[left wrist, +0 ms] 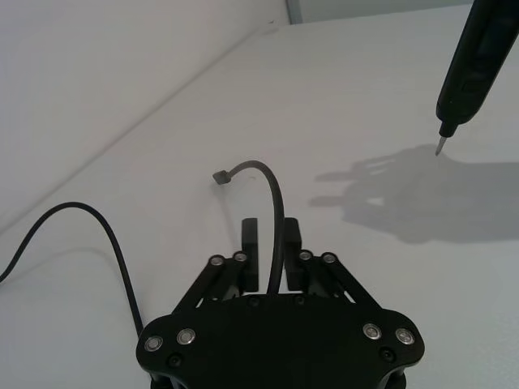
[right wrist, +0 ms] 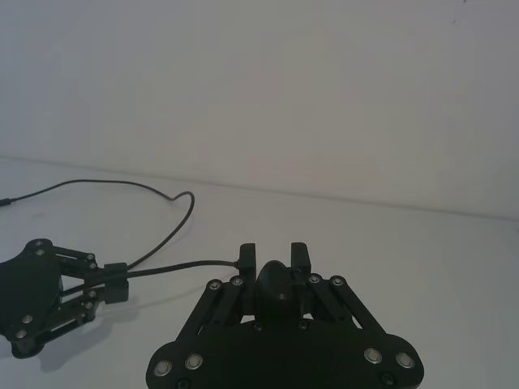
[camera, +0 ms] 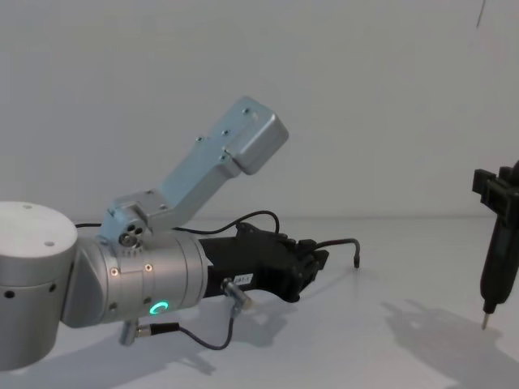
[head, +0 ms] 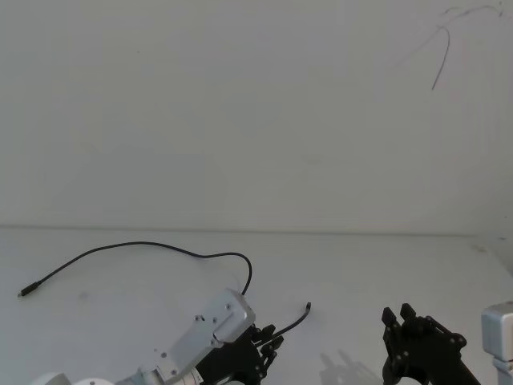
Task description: Pick up the data cable with the one hand.
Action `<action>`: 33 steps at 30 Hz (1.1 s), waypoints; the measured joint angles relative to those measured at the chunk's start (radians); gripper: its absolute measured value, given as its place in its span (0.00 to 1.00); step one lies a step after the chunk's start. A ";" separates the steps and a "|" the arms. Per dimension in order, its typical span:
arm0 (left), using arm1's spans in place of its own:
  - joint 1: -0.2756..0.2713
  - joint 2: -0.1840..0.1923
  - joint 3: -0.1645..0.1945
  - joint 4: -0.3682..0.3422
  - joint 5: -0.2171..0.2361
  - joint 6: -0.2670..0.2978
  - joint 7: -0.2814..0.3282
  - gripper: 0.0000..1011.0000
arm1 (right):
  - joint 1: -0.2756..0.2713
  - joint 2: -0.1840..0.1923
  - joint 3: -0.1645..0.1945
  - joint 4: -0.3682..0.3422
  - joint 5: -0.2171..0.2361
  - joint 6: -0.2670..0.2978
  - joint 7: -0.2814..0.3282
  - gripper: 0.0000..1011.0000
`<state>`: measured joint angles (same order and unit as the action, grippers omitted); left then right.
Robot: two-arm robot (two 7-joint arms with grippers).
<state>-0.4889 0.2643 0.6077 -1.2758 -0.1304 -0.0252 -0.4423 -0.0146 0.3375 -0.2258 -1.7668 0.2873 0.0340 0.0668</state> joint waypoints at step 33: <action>0.098 0.206 -0.114 -0.160 -0.312 -0.113 -0.366 0.04 | 0.000 0.000 0.000 0.000 0.000 0.000 0.000 0.25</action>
<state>-0.3908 0.4702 0.4942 -1.4353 -0.4420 -0.1384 -0.8084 -0.0146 0.3374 -0.2258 -1.7668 0.2874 0.0341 0.0667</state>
